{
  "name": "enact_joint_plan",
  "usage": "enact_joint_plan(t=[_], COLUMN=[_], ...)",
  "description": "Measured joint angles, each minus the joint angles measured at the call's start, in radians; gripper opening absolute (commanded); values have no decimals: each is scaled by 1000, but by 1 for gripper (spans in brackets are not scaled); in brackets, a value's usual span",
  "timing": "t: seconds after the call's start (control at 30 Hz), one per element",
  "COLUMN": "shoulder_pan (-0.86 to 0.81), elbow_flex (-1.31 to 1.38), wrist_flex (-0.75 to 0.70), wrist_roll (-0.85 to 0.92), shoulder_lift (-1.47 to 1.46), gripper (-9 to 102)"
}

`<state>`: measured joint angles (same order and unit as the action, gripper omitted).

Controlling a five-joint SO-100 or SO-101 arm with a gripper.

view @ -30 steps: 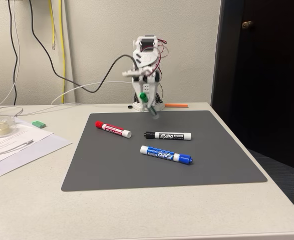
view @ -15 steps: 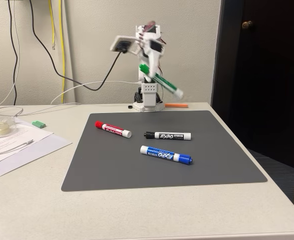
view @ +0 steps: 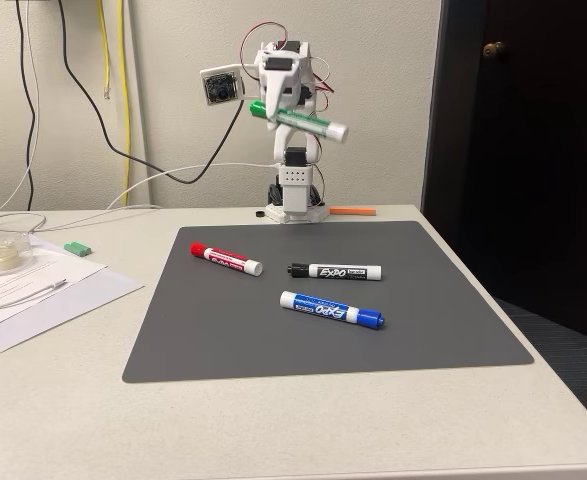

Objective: Pick up the green marker.

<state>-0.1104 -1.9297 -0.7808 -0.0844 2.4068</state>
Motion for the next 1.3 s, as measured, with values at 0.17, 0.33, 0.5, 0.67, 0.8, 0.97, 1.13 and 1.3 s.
enact_joint_plan(t=[0.17, 0.33, 0.5, 0.67, 0.8, 0.97, 1.13, 1.3], shoulder_pan=[0, 26, 48, 71, 89, 107, 146, 147], elbow_flex=[0, 0, 0, 0, 0, -11, -110, -124], wrist_flex=[-3, -32, -44, -48, -48, -18, 29, 32], wrist_roll=[-8, 0, 6, 8, 5, 5, 5, 5], shoulder_lift=[43, 118, 152, 167, 172, 186, 278, 291], gripper=[4, 4, 4, 4, 4, 4, 4, 4])
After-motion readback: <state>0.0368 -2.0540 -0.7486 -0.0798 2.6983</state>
